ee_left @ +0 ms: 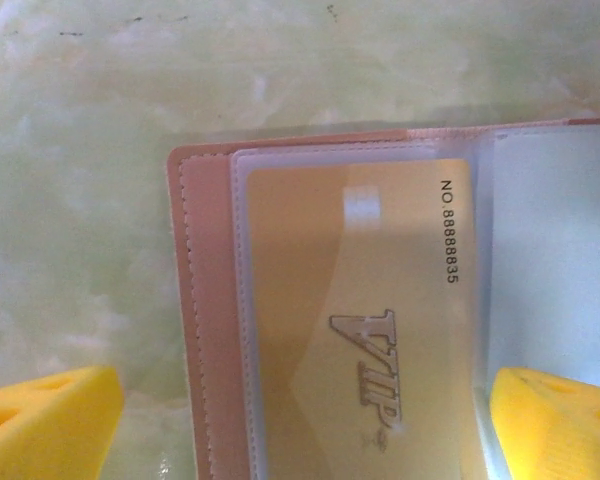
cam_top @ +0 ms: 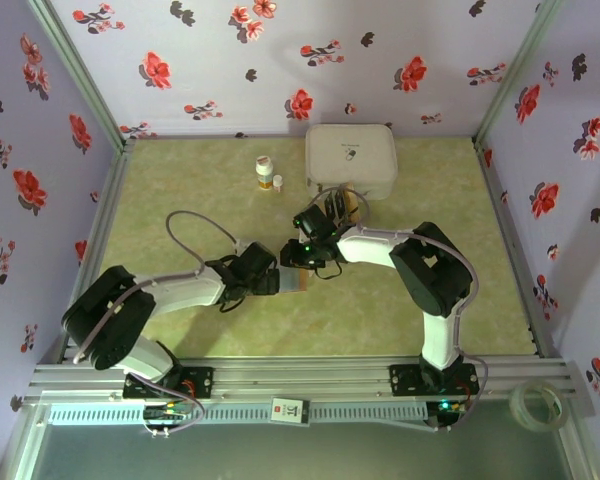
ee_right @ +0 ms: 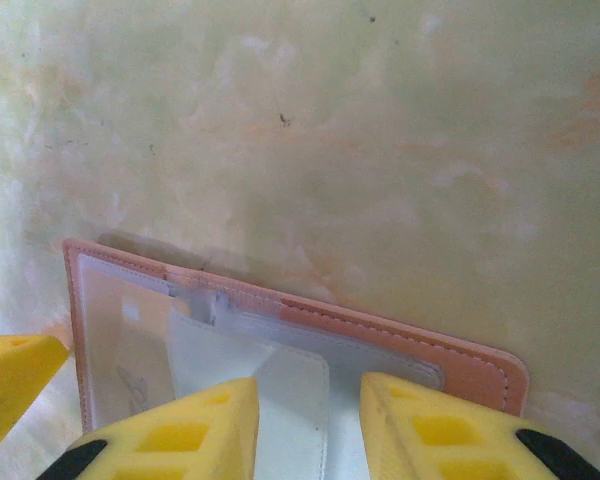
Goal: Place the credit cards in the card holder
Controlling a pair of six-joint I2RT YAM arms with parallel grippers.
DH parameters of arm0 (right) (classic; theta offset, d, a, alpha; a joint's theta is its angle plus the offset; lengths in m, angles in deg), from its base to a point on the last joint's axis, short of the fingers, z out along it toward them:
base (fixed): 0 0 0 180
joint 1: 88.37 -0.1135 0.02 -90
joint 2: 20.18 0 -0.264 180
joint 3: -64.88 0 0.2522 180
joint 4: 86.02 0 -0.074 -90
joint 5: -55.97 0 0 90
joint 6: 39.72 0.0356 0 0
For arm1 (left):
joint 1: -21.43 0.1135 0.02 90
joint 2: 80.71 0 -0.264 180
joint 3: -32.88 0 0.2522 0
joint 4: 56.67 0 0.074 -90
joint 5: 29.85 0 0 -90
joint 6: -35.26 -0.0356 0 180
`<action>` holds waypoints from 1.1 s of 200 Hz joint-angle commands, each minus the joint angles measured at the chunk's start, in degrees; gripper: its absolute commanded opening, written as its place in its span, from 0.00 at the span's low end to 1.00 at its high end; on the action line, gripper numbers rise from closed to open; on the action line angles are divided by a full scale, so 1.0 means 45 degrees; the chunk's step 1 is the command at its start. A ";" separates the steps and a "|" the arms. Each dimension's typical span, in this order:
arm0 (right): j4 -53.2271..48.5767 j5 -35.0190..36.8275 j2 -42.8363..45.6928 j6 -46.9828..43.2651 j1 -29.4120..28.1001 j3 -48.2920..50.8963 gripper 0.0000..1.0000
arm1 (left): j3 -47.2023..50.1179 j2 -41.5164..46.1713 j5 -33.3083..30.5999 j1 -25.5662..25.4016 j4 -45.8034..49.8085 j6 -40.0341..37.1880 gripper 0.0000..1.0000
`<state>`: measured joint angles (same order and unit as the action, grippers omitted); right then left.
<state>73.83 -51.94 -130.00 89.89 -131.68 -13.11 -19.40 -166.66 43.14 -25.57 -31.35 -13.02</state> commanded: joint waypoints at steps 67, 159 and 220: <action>0.0829 -0.1231 0.0204 0.0814 0.0055 0.0369 0.33 | 0.0261 -0.0021 -0.0458 -0.0063 0.0362 0.0106 0.93; 0.1401 -0.2018 0.0848 0.1633 -0.0332 0.0079 0.35 | 0.0244 0.1473 -0.0638 -0.0062 0.0691 0.0129 0.98; 0.1504 -0.1923 0.0211 0.2192 -0.0935 -0.0841 0.37 | 0.1163 0.5949 -0.1741 0.0185 0.1809 0.0682 1.00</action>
<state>80.02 -59.99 -127.93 98.15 -134.17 -13.64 -15.69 -146.09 39.69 -25.48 -27.11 -12.08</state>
